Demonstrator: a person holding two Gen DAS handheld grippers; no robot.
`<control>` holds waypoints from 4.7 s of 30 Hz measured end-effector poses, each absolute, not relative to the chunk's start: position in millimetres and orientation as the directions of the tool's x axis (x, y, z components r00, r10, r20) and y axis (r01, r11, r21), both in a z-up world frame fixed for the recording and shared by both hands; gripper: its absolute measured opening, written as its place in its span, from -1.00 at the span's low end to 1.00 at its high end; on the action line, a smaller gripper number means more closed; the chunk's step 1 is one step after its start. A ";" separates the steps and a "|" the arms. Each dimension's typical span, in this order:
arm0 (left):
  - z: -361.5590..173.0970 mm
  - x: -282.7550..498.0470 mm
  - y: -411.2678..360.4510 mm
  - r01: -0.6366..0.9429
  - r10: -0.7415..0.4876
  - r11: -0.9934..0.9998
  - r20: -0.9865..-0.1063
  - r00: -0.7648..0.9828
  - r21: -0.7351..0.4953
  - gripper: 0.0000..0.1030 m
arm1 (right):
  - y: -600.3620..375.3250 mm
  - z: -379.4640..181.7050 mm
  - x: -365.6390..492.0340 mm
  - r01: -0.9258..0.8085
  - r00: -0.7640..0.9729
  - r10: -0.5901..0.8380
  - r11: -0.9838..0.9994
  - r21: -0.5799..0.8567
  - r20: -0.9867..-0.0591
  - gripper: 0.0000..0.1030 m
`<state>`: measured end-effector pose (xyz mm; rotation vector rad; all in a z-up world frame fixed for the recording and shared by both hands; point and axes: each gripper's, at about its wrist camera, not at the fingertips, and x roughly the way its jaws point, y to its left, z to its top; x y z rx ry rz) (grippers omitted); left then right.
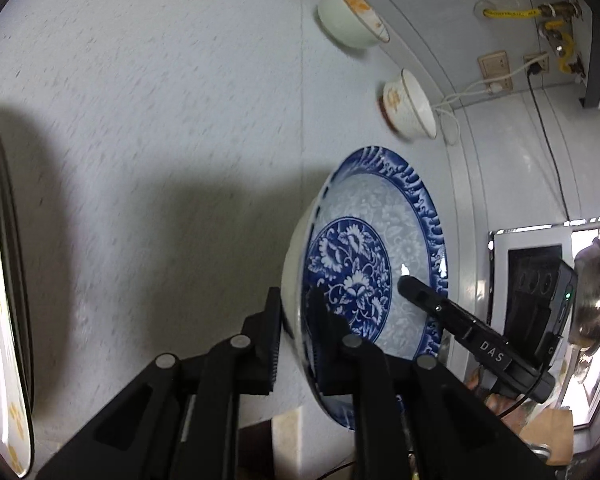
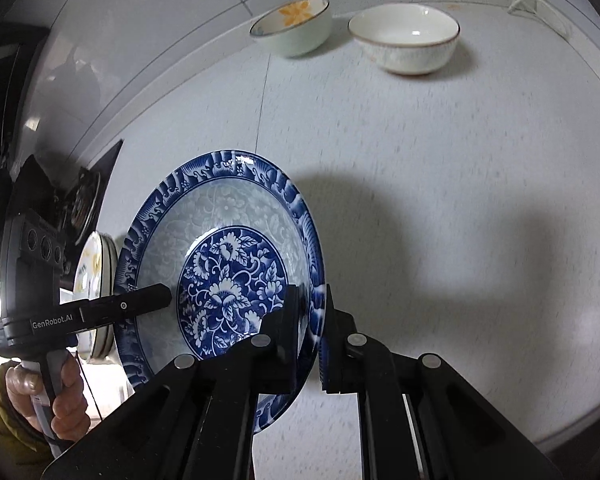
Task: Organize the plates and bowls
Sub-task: 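Lift and carry the blue patterned plate beside the plate stack with both grippers, then lower the blue patterned plate onto the counter and open both grippers, then close the right gripper on the brown-rimmed white bowl while the left gripper grips it, then lift and carry the brown-rimmed bowl over the blue plate with both grippers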
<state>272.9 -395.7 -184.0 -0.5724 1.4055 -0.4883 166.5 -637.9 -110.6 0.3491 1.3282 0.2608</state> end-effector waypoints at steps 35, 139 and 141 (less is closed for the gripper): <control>-178.5 273.6 -399.0 0.084 -0.500 0.865 -0.833 0.236 -0.495 -0.34 | -676.3 -114.2 160.6 0.089 0.313 0.297 0.936 0.339 -0.902 -0.22; -184.2 256.8 -433.0 0.023 -0.532 0.846 -0.839 0.110 -0.533 -0.70 | -632.1 -110.7 153.4 0.013 0.148 0.334 0.941 0.339 -0.931 -0.79; -186.9 258.8 -434.5 0.029 -0.535 0.844 -0.838 0.109 -0.535 -0.70 | -633.1 -110.6 152.1 0.009 0.155 0.325 0.944 0.331 -0.933 -0.79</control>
